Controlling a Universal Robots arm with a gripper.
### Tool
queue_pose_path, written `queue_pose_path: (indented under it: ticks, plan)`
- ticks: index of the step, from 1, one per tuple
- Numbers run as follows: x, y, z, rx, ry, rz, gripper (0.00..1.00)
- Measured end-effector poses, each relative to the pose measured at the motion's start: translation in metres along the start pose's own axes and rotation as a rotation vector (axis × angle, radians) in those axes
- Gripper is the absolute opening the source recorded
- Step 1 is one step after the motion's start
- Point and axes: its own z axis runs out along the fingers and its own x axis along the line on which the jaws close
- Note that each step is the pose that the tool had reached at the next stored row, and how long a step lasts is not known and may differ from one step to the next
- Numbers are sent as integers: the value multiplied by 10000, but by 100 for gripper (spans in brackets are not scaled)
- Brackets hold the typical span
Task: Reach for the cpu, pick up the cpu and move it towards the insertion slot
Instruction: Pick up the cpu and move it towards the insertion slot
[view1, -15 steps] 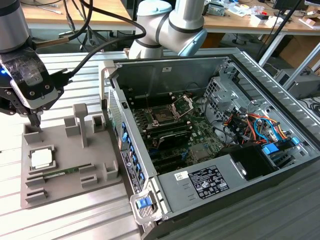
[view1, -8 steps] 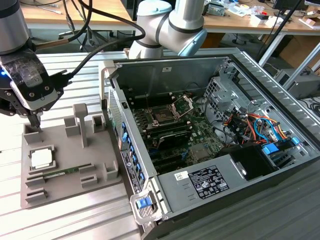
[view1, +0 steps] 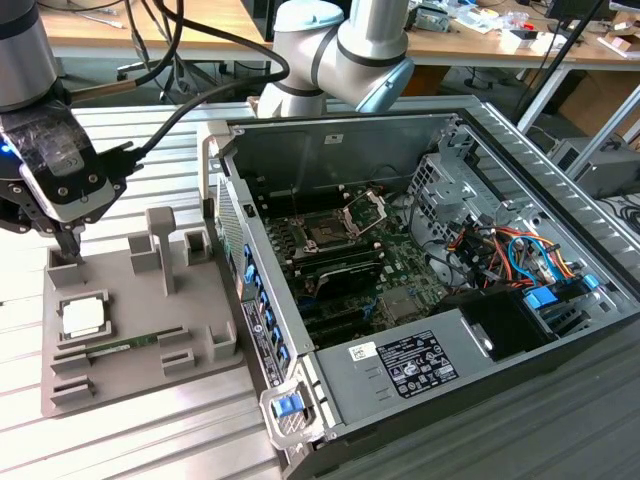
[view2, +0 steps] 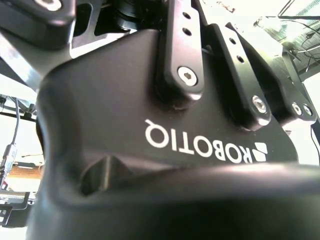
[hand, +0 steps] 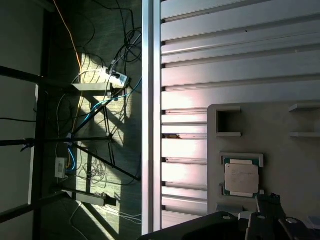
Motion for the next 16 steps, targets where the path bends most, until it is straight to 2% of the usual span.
queue_pose_path:
  ticks: [16]
  plan:
    - [12,-1,30,0,-4,0,11]
